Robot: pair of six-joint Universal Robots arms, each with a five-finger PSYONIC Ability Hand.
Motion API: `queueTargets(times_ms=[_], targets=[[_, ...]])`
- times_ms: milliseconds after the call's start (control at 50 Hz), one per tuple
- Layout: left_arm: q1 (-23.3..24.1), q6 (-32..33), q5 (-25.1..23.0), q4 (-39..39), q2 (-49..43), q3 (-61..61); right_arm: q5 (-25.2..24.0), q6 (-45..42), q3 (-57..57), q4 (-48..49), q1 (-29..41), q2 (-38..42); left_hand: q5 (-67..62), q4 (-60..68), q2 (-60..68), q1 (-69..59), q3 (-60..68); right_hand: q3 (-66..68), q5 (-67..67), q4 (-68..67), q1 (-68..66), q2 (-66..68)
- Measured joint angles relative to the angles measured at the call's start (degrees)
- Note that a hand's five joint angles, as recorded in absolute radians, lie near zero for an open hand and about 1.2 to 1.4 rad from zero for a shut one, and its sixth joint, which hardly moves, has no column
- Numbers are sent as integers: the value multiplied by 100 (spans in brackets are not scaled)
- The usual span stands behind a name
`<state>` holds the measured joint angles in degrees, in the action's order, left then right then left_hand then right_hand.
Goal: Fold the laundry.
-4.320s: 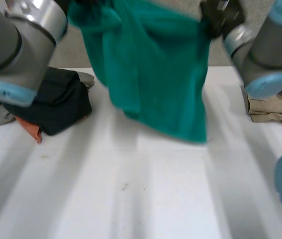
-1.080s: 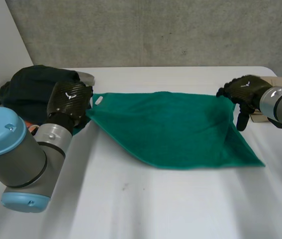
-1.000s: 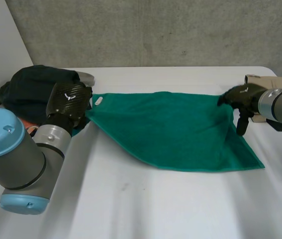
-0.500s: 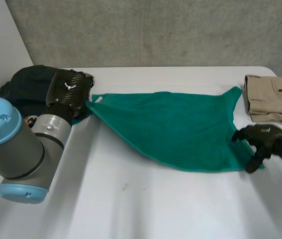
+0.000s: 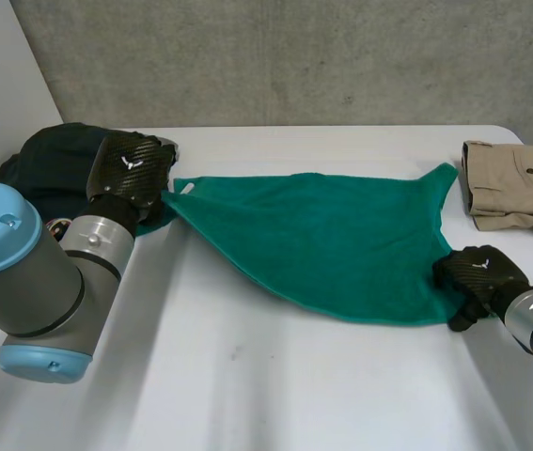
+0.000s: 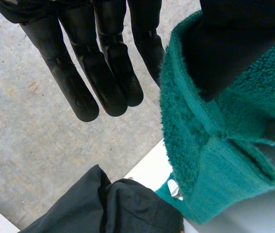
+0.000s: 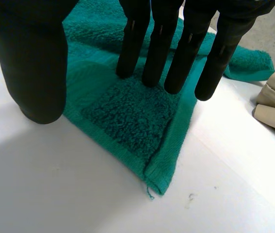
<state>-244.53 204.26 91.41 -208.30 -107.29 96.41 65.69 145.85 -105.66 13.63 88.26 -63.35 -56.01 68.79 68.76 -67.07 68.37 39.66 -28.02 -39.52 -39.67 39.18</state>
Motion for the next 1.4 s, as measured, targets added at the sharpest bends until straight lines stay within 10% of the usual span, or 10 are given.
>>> queueTargets(times_ms=[240, 580, 1400], targets=[[11, 3, 13, 124, 68, 100, 81, -23, 275, 341, 23, 60, 0, 0, 0, 0, 0, 2830, -209, -2894, -2687, 2846], [-19, 19, -60, 1238, 843, 503, 197, -261, 675, -893, -2, -390, 0, 0, 0, 0, 0, -753, 744, 743, 674, -704], [-105, -33, -62, 1146, 351, 183, 77, -417, 638, -89, 22, 284, 0, 0, 0, 0, 0, 501, -611, -510, -500, 548]])
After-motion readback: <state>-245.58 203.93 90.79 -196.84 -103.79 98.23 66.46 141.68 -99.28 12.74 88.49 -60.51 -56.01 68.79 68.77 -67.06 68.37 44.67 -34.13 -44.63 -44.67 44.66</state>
